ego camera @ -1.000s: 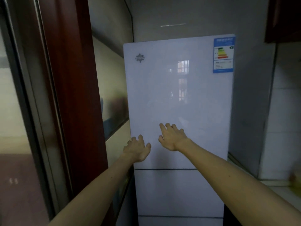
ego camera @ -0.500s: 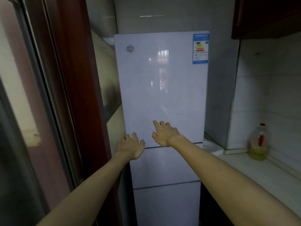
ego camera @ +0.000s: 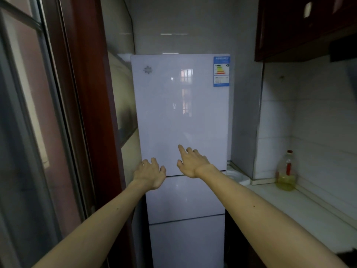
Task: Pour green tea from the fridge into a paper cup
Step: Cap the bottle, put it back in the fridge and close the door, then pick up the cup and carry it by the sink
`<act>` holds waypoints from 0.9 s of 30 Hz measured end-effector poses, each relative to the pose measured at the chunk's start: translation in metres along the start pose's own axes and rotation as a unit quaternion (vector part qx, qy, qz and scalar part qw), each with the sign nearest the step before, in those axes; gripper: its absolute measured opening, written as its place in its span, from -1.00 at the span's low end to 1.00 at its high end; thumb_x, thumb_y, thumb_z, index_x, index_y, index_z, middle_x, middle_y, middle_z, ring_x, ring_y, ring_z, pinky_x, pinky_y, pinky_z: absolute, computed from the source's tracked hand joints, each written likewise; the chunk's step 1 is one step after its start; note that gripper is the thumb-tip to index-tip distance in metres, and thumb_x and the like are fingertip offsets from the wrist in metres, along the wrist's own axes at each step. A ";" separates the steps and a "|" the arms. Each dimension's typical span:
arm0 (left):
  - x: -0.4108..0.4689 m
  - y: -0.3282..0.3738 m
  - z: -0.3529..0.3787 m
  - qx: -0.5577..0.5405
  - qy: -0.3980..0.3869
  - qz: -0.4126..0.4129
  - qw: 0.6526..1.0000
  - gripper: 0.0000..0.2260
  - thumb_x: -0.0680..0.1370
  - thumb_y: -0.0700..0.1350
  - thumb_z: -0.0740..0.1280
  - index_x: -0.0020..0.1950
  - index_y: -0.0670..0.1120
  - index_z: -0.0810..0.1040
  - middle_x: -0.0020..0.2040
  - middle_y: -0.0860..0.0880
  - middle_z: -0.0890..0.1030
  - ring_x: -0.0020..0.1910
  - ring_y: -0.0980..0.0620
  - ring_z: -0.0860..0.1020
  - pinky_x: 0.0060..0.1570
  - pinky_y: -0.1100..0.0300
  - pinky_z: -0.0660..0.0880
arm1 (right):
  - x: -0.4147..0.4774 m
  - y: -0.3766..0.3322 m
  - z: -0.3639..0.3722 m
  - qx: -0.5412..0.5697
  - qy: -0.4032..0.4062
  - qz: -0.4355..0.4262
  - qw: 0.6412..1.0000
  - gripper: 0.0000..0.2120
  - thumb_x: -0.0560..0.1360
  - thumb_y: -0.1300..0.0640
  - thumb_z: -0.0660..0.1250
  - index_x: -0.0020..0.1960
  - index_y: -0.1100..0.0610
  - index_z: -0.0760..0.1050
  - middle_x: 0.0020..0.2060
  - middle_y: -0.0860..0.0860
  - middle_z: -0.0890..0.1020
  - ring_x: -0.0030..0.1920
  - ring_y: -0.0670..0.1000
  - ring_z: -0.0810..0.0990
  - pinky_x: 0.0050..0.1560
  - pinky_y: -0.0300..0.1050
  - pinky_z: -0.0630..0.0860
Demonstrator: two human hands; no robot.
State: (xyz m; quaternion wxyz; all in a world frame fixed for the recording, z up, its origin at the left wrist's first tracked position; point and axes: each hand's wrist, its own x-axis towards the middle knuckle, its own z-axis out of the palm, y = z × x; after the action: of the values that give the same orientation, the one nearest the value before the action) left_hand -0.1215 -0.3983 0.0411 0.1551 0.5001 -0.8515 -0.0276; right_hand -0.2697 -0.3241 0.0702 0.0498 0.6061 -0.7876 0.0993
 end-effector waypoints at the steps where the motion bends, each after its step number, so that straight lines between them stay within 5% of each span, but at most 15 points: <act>1: -0.006 0.004 -0.003 0.002 0.001 0.000 1.000 -0.57 0.64 0.09 -0.01 0.33 -0.19 0.31 0.26 -0.27 0.40 0.19 -0.21 0.42 0.19 -0.03 0.39 | -0.007 0.002 -0.002 -0.002 0.001 -0.001 1.000 -0.41 0.66 -0.05 -0.02 0.60 0.06 -0.16 0.52 0.15 0.19 0.45 0.21 0.23 0.30 0.19 0.35; 10: -0.070 0.037 -0.017 0.013 -0.008 -0.012 1.000 -0.65 0.63 0.04 -0.01 0.24 -0.17 0.34 0.20 -0.24 0.42 0.15 -0.23 0.42 0.15 -0.06 0.39 | -0.091 0.030 -0.024 -0.074 0.020 -0.029 0.997 -0.44 0.66 0.00 -0.01 0.59 0.10 -0.10 0.41 0.18 0.33 0.35 0.21 0.31 0.16 0.16 0.38; 27: -0.243 0.085 -0.005 0.048 -0.012 -0.053 0.997 -0.66 0.61 0.08 0.02 0.21 -0.13 0.33 0.24 -0.22 0.40 0.21 -0.23 0.41 0.16 -0.10 0.40 | -0.257 0.062 0.015 -0.111 -0.039 -0.060 0.991 -0.42 0.65 -0.02 -0.01 0.59 0.11 -0.09 0.43 0.17 0.29 0.36 0.22 0.29 0.22 0.20 0.36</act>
State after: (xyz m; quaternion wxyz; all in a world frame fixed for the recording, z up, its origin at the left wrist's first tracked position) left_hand -0.0816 -0.1459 0.0057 0.1190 0.5508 -0.8261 -0.0010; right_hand -0.2624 -0.0691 -0.0011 0.0920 0.6463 -0.7573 -0.0150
